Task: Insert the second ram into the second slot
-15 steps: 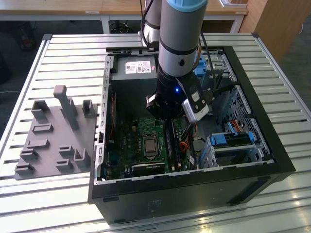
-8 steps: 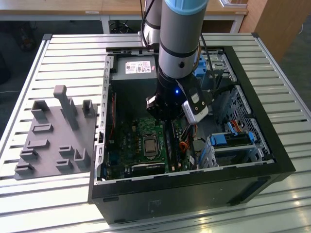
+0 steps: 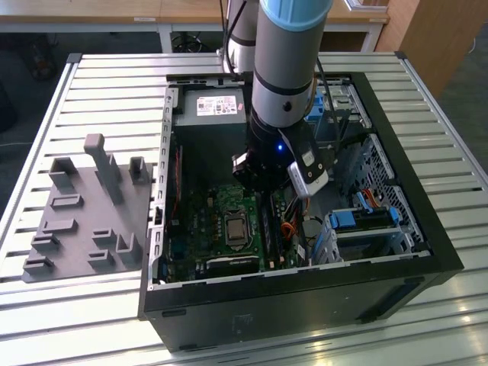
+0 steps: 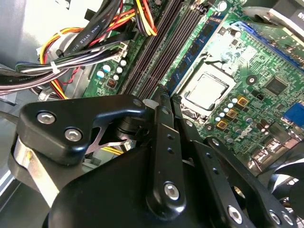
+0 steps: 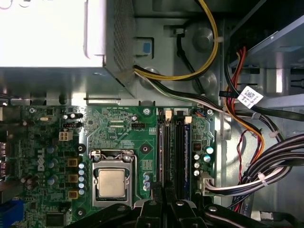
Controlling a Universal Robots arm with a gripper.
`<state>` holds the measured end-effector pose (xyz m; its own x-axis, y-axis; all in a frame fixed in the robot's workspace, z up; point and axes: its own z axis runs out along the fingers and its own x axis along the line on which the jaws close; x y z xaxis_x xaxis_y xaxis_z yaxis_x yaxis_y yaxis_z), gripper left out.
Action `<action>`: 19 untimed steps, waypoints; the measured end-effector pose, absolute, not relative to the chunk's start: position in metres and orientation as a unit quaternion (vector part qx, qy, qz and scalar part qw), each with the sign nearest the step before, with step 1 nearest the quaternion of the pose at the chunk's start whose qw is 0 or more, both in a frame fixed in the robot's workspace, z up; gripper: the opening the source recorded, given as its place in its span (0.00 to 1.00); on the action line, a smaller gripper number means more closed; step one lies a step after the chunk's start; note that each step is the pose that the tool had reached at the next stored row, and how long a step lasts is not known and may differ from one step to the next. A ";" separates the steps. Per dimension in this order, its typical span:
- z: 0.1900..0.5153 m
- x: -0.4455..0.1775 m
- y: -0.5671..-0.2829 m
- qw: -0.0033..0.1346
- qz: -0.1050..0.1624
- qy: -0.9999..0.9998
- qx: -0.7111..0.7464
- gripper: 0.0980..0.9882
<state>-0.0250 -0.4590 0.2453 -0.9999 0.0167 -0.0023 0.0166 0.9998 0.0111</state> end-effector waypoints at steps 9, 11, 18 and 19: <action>0.239 -0.025 -0.459 0.000 0.005 1.000 0.009 0.04; 0.238 -0.025 -0.459 0.000 0.006 1.000 0.009 0.04; 0.235 -0.025 -0.459 0.000 0.006 1.000 0.009 0.04; 0.235 -0.025 -0.459 0.000 0.006 1.000 0.009 0.04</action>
<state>-0.0246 -0.4590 0.2349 -0.9998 0.0183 0.0000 0.0183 0.9998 0.0111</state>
